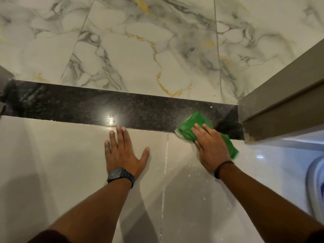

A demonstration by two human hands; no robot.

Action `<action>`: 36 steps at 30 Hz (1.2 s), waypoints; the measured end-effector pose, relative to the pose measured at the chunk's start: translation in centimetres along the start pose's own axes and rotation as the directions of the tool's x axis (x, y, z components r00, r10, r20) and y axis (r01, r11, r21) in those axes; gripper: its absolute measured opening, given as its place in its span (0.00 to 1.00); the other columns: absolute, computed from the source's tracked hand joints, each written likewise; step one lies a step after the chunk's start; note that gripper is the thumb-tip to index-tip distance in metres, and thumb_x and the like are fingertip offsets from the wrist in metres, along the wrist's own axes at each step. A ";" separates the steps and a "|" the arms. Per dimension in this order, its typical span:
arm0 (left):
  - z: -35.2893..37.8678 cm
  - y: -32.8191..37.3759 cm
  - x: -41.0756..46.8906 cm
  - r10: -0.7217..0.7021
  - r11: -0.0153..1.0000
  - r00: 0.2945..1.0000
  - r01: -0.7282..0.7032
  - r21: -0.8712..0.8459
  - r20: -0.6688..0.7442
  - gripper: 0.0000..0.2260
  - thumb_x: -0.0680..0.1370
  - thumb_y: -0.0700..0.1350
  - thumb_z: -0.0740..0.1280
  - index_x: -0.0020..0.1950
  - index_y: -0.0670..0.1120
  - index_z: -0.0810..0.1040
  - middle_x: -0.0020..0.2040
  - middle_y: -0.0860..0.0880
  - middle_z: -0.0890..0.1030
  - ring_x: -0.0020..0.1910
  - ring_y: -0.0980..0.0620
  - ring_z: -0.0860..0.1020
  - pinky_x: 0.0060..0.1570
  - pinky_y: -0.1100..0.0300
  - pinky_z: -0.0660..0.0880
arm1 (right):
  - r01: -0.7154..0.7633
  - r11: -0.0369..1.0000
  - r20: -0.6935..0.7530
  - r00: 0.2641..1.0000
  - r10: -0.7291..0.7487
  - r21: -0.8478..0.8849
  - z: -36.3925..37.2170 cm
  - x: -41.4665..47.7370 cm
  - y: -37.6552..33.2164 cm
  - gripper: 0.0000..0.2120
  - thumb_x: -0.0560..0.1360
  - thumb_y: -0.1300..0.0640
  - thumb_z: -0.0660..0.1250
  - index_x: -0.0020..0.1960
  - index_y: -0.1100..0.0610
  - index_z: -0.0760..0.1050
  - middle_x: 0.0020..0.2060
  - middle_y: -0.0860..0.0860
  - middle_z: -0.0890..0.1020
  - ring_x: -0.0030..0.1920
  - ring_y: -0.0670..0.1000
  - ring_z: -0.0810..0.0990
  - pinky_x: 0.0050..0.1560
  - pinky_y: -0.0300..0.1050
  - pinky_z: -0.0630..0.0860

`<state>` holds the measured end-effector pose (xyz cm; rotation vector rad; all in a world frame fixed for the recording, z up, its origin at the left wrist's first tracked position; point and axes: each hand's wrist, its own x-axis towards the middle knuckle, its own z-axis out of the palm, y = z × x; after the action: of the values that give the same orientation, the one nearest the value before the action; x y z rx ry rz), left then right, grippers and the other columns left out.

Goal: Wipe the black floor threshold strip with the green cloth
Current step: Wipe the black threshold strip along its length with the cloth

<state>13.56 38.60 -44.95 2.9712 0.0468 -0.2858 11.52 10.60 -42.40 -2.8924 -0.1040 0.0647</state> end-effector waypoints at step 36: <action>-11.4 2.9 -4.3 0.478 0.877 0.872 -0.481 0.000 0.108 0.43 0.72 0.69 0.51 0.79 0.45 0.43 0.80 0.44 0.44 0.78 0.44 0.43 0.74 0.51 0.37 | -0.363 0.883 0.065 0.930 0.361 0.297 -11.6 -2.6 -5.7 0.07 0.75 0.57 0.67 0.46 0.59 0.71 0.47 0.57 0.73 0.41 0.51 0.69 0.43 0.47 0.69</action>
<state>11.57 37.46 -32.60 2.8590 -0.7032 -0.3724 9.18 13.07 -29.71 -2.5631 0.4136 0.1448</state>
